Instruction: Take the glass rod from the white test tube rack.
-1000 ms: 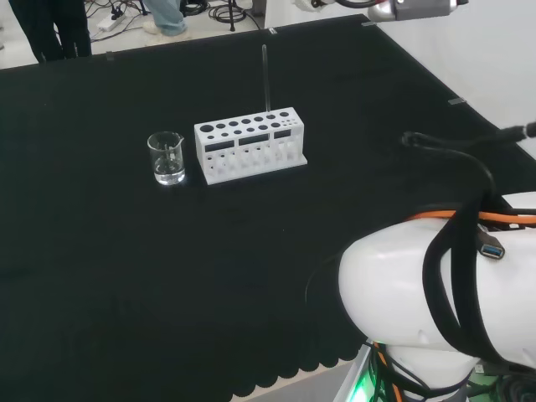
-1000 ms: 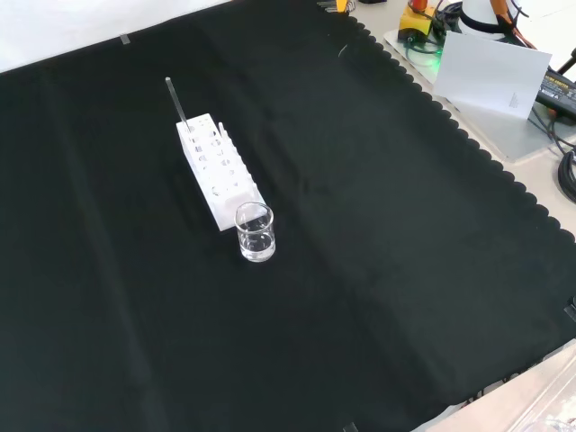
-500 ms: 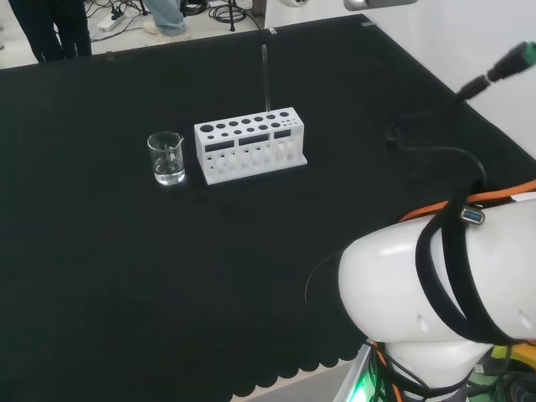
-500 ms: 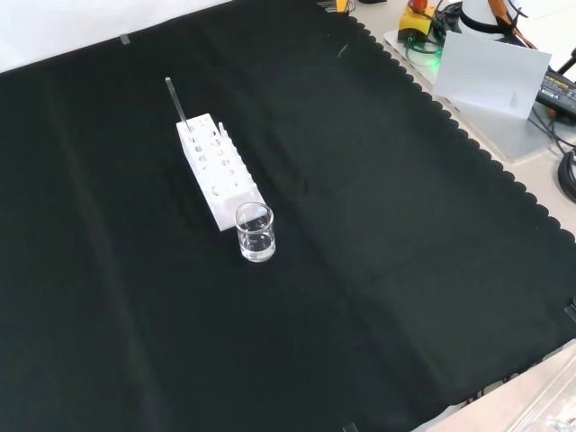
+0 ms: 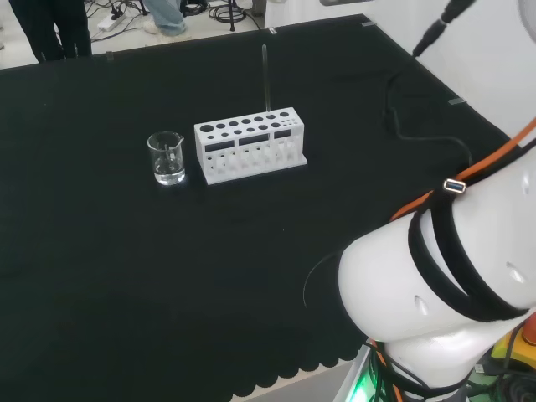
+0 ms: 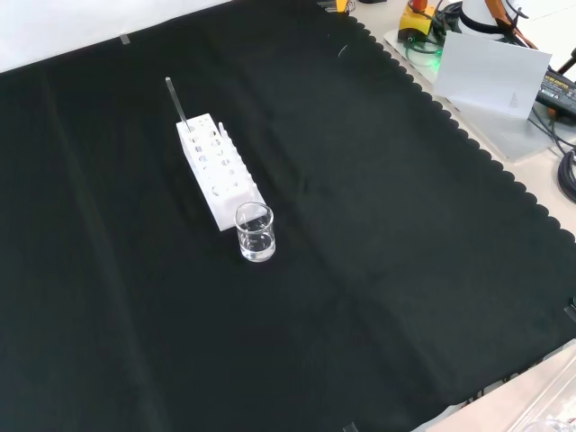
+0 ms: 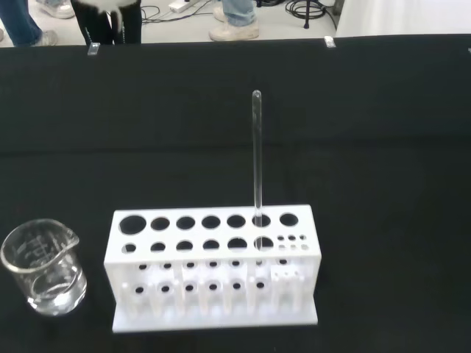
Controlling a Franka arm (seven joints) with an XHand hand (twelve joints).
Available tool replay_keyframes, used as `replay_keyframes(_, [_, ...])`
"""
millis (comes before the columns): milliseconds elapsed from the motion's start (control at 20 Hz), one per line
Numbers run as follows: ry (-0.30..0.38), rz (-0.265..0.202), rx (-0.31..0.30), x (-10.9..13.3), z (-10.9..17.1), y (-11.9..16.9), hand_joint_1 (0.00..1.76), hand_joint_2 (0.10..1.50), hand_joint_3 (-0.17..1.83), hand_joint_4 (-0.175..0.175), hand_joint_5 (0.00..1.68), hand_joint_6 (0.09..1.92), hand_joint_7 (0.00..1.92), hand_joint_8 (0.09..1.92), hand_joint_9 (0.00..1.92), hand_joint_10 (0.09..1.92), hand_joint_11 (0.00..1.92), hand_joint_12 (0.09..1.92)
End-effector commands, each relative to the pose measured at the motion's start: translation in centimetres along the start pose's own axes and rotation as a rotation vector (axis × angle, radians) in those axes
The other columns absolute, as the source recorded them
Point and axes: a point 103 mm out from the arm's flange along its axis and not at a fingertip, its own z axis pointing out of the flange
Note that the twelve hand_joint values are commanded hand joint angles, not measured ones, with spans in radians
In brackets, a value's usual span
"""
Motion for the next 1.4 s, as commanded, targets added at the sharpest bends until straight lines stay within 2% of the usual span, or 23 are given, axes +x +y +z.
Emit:
replay_keyframes(50, [0.015,-0.026,-0.037,-0.3,1.0,6.7,0.68,0.78,0.47,-0.117,0.34,0.09,0.39,0.81,0.61,0.76,0.37,1.36])
replay_keyframes(450, [-0.004,-0.055,0.034,-0.3,4.4,11.8,0.68,0.78,0.47,-0.134,0.41,0.09,0.46,0.82,0.66,0.74,0.43,1.34])
replay_keyframes(500, [-0.007,-0.060,0.036,-0.3,4.8,12.1,0.68,0.78,0.47,-0.136,0.41,0.09,0.46,0.82,0.67,0.73,0.44,1.33])
replay_keyframes(550, [0.001,-0.086,0.038,-0.2,5.2,12.4,0.68,0.79,0.47,-0.137,0.42,0.09,0.47,0.82,0.68,0.73,0.45,1.32])
replay_keyframes(700, [0.001,-0.100,0.053,-0.1,6.4,13.4,0.68,0.79,0.47,-0.138,0.42,0.09,0.48,0.82,0.69,0.72,0.46,1.32])
replay_keyframes(1000, [-0.018,-0.109,0.069,0.0,9.1,15.8,0.68,0.80,0.47,-0.139,0.46,0.09,0.50,0.81,0.72,0.71,0.49,1.30])
replay_keyframes(1400, [-0.023,-0.122,0.104,0.5,13.0,17.8,0.68,0.81,0.47,-0.151,0.48,0.13,0.60,0.80,0.86,0.68,0.67,1.25])
